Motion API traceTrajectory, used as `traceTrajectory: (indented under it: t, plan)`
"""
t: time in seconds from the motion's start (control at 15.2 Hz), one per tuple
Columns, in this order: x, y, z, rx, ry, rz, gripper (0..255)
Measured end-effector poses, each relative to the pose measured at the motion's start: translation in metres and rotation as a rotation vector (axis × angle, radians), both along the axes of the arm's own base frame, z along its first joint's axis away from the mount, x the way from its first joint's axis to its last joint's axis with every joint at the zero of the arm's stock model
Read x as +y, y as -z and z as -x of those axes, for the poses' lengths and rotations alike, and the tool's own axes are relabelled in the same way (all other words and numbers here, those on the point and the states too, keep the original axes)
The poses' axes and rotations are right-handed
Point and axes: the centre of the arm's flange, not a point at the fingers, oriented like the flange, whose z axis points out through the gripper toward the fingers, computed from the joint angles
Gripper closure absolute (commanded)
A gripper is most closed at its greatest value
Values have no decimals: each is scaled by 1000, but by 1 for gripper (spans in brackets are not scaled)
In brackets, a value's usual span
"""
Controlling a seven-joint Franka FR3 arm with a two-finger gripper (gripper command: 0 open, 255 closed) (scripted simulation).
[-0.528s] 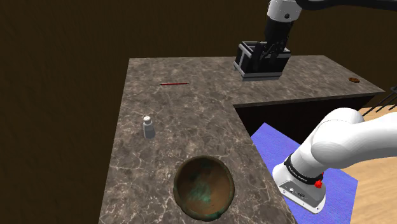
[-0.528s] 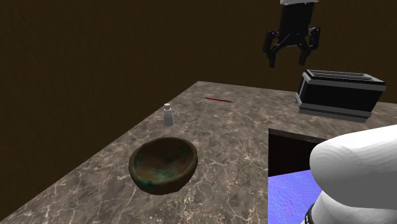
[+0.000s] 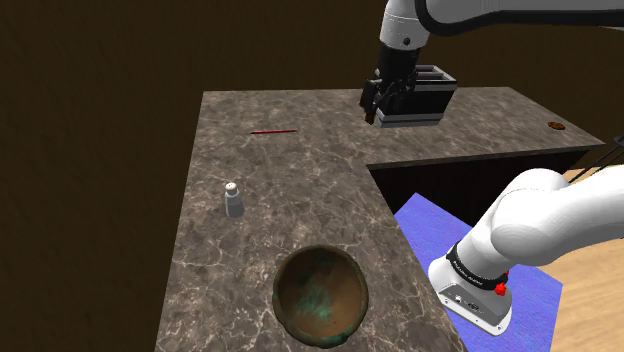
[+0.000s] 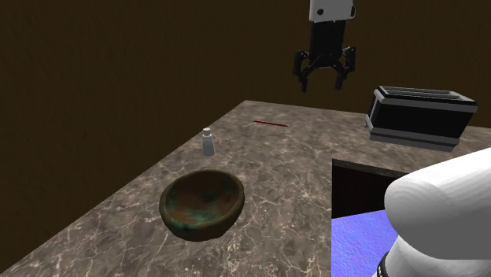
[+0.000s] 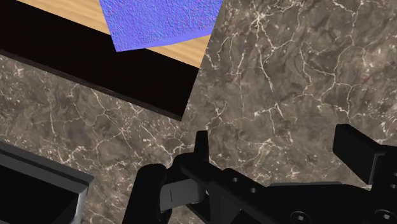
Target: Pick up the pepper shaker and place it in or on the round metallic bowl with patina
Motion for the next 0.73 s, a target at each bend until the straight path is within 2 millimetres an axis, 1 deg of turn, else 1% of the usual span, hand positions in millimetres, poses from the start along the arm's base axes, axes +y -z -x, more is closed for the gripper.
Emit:
traceTrajectory:
  t: [0.13, 0.26, 0.33, 0.53, 0.59, 0.73]
  plan:
    - [18, 10, -14, 4, 0, -1, 0]
    - [40, 17, -27, 9, 0, -2, 0]
    - [52, 22, -36, 11, 0, -2, 0]
    - [81, 38, -55, 18, 0, -3, 0]
    - [94, 41, -61, 21, 0, -4, 0]
    - [111, 54, -72, 25, 0, -4, 0]
